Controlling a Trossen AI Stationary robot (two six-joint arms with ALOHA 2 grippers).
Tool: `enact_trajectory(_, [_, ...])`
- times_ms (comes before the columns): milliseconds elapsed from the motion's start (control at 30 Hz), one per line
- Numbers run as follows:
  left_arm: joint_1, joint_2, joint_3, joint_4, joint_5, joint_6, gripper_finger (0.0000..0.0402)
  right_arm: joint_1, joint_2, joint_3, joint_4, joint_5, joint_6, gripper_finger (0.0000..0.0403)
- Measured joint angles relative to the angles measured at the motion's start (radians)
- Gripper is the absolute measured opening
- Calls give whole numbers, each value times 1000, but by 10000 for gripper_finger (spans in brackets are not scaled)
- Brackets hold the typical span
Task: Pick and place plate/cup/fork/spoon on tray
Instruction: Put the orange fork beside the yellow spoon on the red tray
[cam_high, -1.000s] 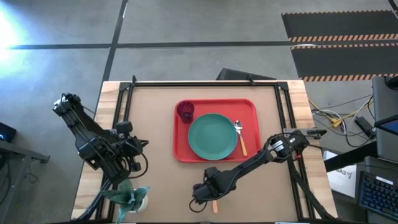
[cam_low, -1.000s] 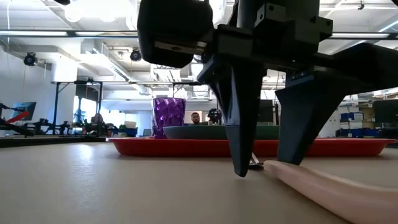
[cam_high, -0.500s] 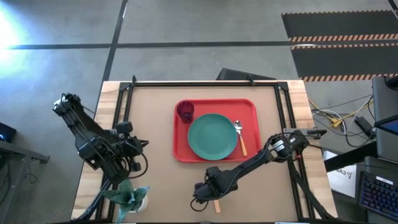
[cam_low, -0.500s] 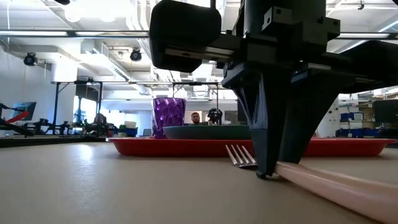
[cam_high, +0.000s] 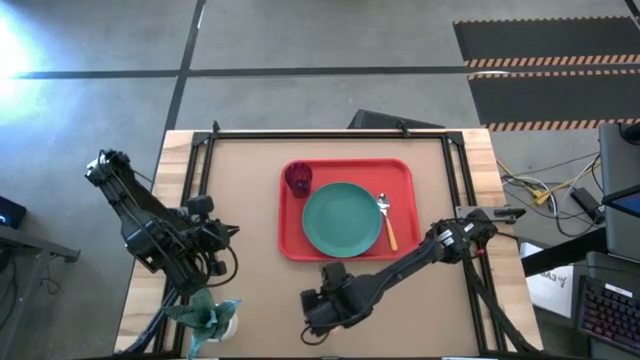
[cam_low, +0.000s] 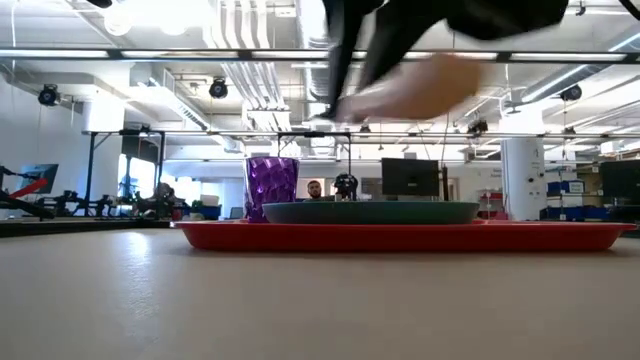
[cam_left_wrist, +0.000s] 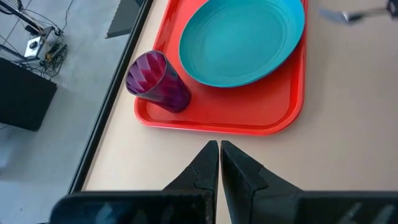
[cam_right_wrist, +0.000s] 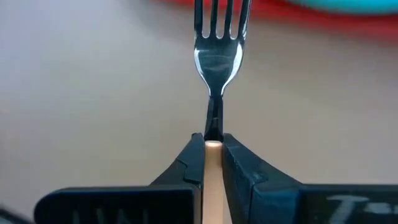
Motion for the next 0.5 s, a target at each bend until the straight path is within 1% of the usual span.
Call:
enact_trajectory(100, [0, 0, 0, 13, 0, 0, 0, -6, 0, 103, -234, 20, -36, 19])
enact_trajectory(133, [0, 0, 0, 19, 0, -1, 0, -10, -6, 118, -288, 23, -43, 18])
enact_trajectory(233, [0, 0, -1, 23, 0, -10, 0, -28, -105, 39, -283, 49, -163, 18])
enact_trajectory(333, [0, 1, -2, 29, 1, -54, 0, -55, -203, -34, -291, 70, -201, 18])
enact_trajectory(500, [0, 5, -4, 42, 7, -78, 0, -94, -397, -229, -291, 137, -200, 18])
